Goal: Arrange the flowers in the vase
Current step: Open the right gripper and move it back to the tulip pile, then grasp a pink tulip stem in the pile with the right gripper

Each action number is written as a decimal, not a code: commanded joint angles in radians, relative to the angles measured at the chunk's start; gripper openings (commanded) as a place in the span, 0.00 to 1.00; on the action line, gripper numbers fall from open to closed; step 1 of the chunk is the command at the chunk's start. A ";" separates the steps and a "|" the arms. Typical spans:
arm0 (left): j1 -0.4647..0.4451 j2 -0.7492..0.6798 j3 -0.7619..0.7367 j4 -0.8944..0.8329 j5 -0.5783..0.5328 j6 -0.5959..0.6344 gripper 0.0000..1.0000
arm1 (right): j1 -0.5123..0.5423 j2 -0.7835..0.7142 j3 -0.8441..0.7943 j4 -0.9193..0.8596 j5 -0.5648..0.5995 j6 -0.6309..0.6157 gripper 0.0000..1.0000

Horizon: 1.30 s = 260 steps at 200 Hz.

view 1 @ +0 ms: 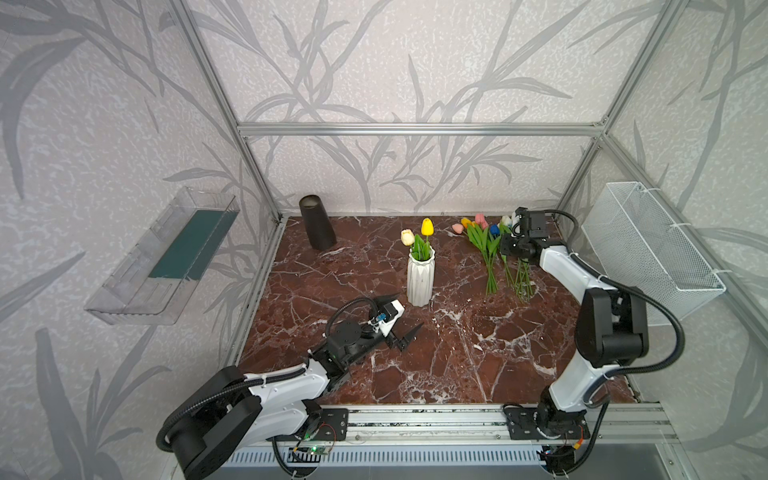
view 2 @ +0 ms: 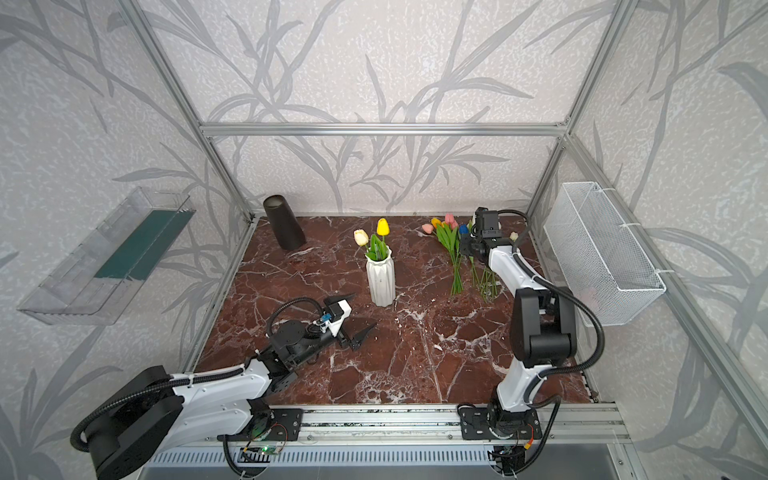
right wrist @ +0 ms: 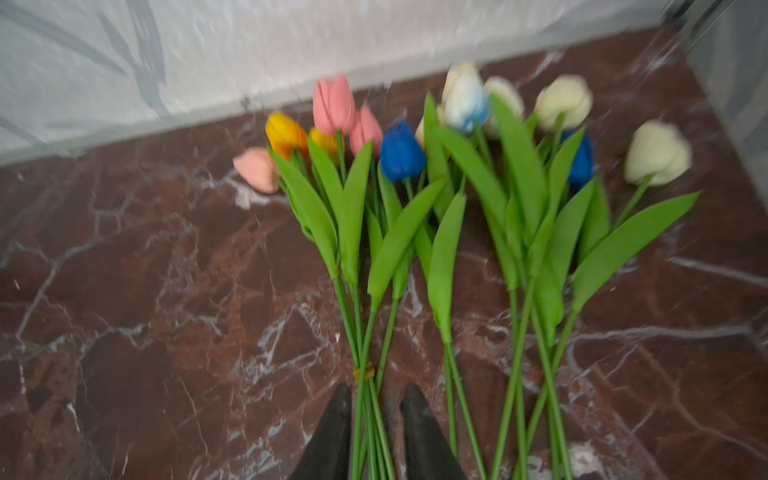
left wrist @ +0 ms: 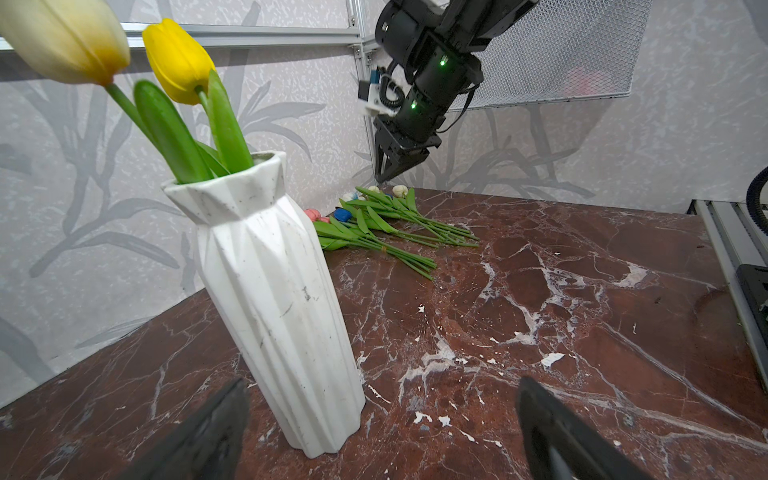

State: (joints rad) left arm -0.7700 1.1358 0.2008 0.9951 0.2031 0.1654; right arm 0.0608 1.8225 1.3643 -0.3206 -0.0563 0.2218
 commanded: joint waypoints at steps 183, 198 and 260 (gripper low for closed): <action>-0.002 0.023 0.012 -0.015 0.028 0.022 1.00 | 0.010 0.343 0.262 -0.175 -0.084 0.034 0.14; -0.002 0.019 0.015 -0.025 0.025 0.023 0.99 | 0.010 0.341 0.259 -0.176 -0.081 0.036 0.09; -0.003 0.013 0.015 -0.032 0.023 0.026 0.99 | 0.010 0.279 0.230 -0.178 -0.064 0.042 0.01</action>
State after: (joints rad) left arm -0.7700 1.1549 0.2008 0.9504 0.2119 0.1665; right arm 0.0666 2.1502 1.5967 -0.4797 -0.1314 0.2592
